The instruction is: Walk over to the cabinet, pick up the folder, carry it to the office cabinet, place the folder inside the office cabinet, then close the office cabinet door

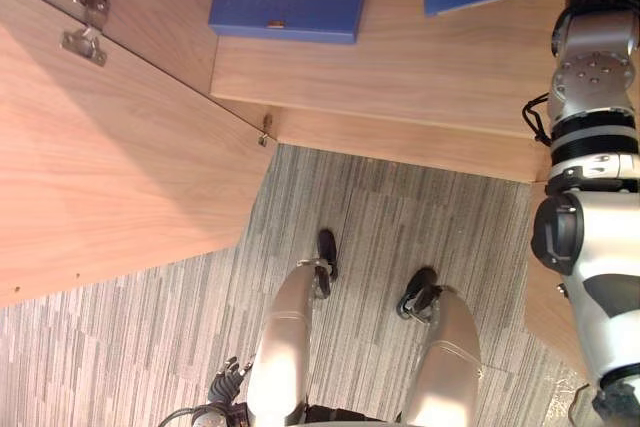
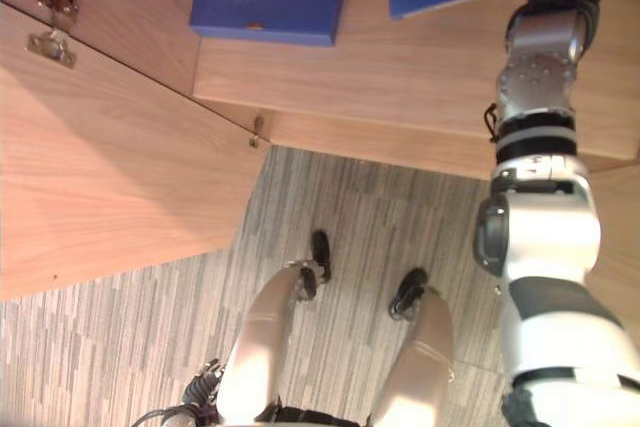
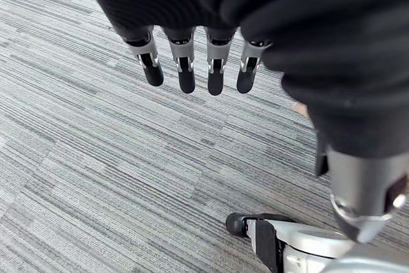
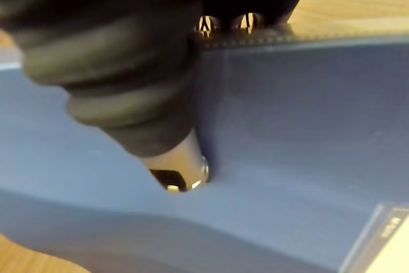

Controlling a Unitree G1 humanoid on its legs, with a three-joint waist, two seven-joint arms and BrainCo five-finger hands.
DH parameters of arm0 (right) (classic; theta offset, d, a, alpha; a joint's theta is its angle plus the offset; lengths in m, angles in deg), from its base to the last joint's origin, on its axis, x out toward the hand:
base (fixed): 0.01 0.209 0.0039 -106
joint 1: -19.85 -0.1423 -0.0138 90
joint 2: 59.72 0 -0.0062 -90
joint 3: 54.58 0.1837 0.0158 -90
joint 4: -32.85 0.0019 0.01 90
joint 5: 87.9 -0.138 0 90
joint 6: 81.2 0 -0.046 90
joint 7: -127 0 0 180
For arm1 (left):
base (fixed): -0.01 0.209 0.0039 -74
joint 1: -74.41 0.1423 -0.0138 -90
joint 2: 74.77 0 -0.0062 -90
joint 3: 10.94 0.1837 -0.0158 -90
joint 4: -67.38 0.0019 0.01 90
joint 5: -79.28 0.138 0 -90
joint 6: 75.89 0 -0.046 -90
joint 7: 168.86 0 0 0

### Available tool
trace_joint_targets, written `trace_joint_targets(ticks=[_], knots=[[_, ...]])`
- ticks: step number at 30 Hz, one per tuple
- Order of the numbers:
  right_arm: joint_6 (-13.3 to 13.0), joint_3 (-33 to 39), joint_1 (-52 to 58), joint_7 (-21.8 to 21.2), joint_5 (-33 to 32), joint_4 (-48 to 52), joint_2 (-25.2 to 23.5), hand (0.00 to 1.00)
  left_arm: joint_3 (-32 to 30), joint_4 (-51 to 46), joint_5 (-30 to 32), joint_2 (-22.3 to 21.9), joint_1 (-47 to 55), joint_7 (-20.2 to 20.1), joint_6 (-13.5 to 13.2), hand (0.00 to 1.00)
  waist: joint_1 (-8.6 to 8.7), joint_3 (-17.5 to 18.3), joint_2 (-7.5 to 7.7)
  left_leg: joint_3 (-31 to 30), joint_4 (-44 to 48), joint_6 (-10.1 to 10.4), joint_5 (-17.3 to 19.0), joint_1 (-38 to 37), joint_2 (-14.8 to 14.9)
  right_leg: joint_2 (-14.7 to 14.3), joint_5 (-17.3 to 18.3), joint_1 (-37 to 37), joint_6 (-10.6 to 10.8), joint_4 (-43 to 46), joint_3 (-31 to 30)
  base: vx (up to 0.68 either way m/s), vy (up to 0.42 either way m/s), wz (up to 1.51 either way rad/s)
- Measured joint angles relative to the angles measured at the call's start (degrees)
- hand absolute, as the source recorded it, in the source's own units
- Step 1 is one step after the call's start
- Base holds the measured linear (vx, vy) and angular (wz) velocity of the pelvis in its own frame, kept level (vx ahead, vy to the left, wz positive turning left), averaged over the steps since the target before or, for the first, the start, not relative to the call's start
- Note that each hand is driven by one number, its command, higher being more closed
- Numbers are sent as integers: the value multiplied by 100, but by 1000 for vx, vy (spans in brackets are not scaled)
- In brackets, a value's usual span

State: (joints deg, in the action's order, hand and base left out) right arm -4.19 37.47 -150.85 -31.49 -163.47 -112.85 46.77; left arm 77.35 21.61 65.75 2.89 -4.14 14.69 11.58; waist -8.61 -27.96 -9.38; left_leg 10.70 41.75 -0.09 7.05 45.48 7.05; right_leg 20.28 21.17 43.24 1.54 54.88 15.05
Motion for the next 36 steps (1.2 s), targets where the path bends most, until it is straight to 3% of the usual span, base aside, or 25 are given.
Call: trace_joint_targets(ticks=[7, 16, 17, 20, 28, 32, 36], knots=[[69, -186, 22, 111, 27, -255, -3, 100, 2, 20, -44, 1, -13, 66, 46, 0, -5, -28, 3, -119, 1481, -61, 559, 799, 27, 281, 538, 678, 81, 1330, -288, -60, 22, 8], [-130, 684, 438, 114, 7, 35, -29, 100, 14, 28, -50, 6, -15, 130, 85, 0, -4, -28, 5, -131, 1642, -42, 563, 877, -32, 390, 640, 783, 122, 1576, -344, -19, -7, 4], [-157, 752, 440, 114, 7, 35, -28, 0, 14, 27, -49, 6, -15, 134, 85, 0, -2, -28, 5, -130, 1636, -42, 560, 873, -36, 393, 629, 781, 101, 1576, -344, 0, 0, 0], [-279, 985, 457, 118, -98, 46, -63, 0, 12, 26, -22, 7, -17, 171, 83, 0, 12, -25, 7, -148, 1512, -20, 491, 823, -76, 410, 624, 730, 94, 1522, -305, 18, -46, 6], [-315, 1173, 643, 157, -175, 107, -253, 0, 4, 24, -7, 8, -31, 188, 82, 0, 13, -12, 26, -232, 889, 59, 220, 432, -138, 392, 518, 278, -40, 1051, 1, 13, -47, 7], [26, 753, 643, 154, 493, 65, -169, 0, -3, 28, 0, 54, -28, 186, 80, 0, 48, 25, 107, -216, 681, 42, 154, 335, -138, 369, 435, 163, -38, 847, 71, 8, 6, -1], [726, -707, 602, -190, 1763, -247, -57, 0, 12, 28, -8, 136, 22, 160, 16, 0, 116, 137, 242, -160, 402, 18, 85, 182, -146, 316, 296, 38, -12, 532, 113, 32, 33, -4]])
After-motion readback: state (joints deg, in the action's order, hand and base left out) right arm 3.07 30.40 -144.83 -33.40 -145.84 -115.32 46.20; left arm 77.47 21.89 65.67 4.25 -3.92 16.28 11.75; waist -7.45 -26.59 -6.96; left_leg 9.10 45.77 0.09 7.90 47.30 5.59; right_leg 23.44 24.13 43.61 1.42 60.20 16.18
